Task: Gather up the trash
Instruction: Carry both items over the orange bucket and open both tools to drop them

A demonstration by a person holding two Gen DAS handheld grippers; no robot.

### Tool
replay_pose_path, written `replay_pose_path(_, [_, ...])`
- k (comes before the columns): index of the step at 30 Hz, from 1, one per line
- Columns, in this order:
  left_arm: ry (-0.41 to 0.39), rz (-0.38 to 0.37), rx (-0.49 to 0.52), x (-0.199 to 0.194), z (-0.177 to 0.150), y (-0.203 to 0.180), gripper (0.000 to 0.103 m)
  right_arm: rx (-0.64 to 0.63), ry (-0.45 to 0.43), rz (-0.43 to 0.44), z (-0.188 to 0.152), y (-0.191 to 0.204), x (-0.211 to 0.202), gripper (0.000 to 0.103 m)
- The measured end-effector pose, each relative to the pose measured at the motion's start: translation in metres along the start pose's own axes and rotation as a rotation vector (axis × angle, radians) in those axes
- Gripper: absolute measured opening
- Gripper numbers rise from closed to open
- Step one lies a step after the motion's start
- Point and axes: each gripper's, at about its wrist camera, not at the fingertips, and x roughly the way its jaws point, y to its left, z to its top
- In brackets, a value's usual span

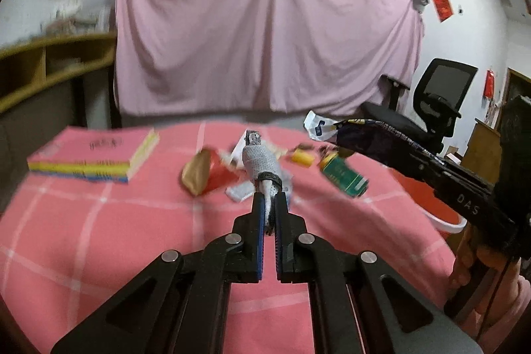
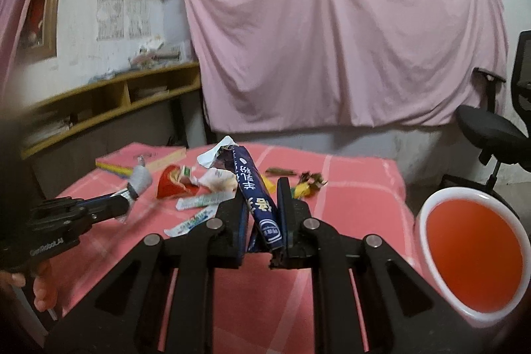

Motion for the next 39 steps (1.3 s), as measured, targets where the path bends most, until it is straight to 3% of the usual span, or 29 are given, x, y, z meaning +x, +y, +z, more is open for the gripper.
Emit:
replay_pose_path(5, [-0.086, -0.013, 0.067, -0.001, 0.016, -0.033, 0.003, 0.067, -0.153, -0.027, 0.005, -0.014, -0.034, 0.103])
replay_pose_path(10, [-0.131, -0.097, 0.143, 0.009, 0.041, -0.083, 0.003, 0.130, -0.279, -0.141, 0.010, -0.037, -0.063, 0.103])
replay_pose_path(18, [-0.106, -0.253, 0.251, 0.049, 0.065, -0.163, 0.003, 0.246, -0.325, -0.323, 0.015, -0.096, -0.088, 0.103])
replay_pose_path(26, [0.060, -0.364, 0.210, 0.114, 0.082, -0.218, 0.003, 0.351, -0.283, -0.455, 0.005, -0.152, -0.098, 0.103])
replay_pose_path(33, [0.198, -0.337, 0.245, 0.160, 0.085, -0.263, 0.003, 0.450, -0.217, -0.498, -0.014, -0.190, -0.103, 0.103])
replay_pose_path(39, [0.322, -0.350, 0.231, 0.196, 0.077, -0.276, 0.005, 0.519, -0.147, -0.516, -0.027, -0.212, -0.099, 0.103])
